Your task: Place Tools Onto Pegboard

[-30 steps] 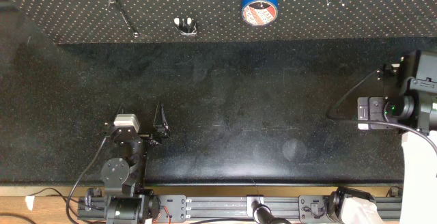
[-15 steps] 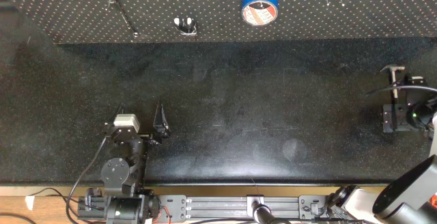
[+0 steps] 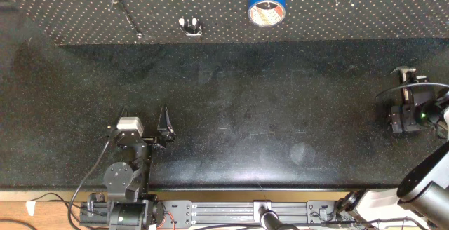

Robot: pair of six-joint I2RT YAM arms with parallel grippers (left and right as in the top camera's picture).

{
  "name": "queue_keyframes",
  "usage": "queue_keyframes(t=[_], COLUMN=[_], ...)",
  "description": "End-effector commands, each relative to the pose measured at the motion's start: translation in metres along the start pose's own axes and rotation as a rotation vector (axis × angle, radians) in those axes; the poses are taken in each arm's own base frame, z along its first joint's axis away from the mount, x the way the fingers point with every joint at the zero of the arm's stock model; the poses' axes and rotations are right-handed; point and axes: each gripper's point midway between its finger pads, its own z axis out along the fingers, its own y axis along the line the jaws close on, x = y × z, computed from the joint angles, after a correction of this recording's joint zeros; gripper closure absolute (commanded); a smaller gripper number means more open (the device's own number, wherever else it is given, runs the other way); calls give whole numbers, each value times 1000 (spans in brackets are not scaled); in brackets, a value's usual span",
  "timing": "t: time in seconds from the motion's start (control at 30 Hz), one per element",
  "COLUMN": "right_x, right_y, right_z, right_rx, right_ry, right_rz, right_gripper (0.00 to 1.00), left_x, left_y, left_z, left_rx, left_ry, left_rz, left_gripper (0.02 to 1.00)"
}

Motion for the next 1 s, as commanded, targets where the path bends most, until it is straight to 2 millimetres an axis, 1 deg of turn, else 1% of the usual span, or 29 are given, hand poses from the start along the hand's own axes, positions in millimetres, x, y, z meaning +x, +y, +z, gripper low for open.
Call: queue_keyframes(t=[0.03, 0.13, 0.17, 0.2, 0.23, 0.33, 0.4, 0.43, 0.47, 0.5, 0.53, 0.57, 0.6, 0.7, 0.73, 0.77, 0.8, 0.83, 0.9, 1.0], right_x=[4, 5, 5, 4, 4, -1, -7, -9, -11, -17, -22, -31, -39, -60, -68, -75, -81, -89, -100, -115], right_y=[4, 5, 4, 4, 4, 4, 3, 3, 6, 20, 31, 49, 68, 111, 129, 143, 153, 165, 180, 180], right_z=[10, 11, 11, 11, 11, 8, -8, -19, -35, -62, -81, -105, -124, -163, -177, -186, -190, -191, -192, -199], right_rx=[-41, -42, -42, -40, -40, -43, -13, 3, 21, 9, 3, 14, 33, 48, 40, 22, 3, -23, -47, 2], right_ry=[13, 14, 14, 12, 12, -12, -54, -71, -99, -173, -230, -300, -349, -495, -551, -584, -597, -605, -629, -680], right_rz=[25, 25, 33, 46, 51, 95, 128, 124, 118, 104, 84, 31, -34, -95, -132, -158, -179, -210, -253, -250], right_gripper=[143, 507, 549, 684, 921, 925, 925, 925, 925, 925, 925, 925, 925, 925, 925, 925, 925, 925, 925, 925], left_x=[1, 1, 1, 1, 1, 1, 1, 1, 1, 1, 1, 1, 1, 1, 1, 1, 1, 1, 1, 1], left_y=[1, 1, 1, 1, 1, 1, 1, 1, 1, 1, 1, 1, 1, 1, 1, 1, 1, 1, 1, 1], left_z=[0, 0, 0, 0, 0, 0, 0, 0, 0, 0, 0, 0, 0, 0, 0, 0, 0, 0, 0, 0], left_rx=[0, 0, 0, 0, 0, 0, 0, 0, 0, 0, 0, 0, 0, 0, 0, 0, 0, 0, 0, 0], left_ry=[3, 3, 3, 3, 3, 3, 3, 3, 3, 3, 3, 3, 3, 3, 3, 3, 3, 3, 3, 3], left_rz=[12, 12, 12, 12, 12, 12, 12, 12, 12, 12, 12, 12, 12, 12, 12, 12, 12, 12, 12, 12], left_gripper=[23, 23, 23, 23, 23, 23, 23, 23, 23, 23, 23, 23, 23, 23, 23, 23, 23, 23, 23, 23])
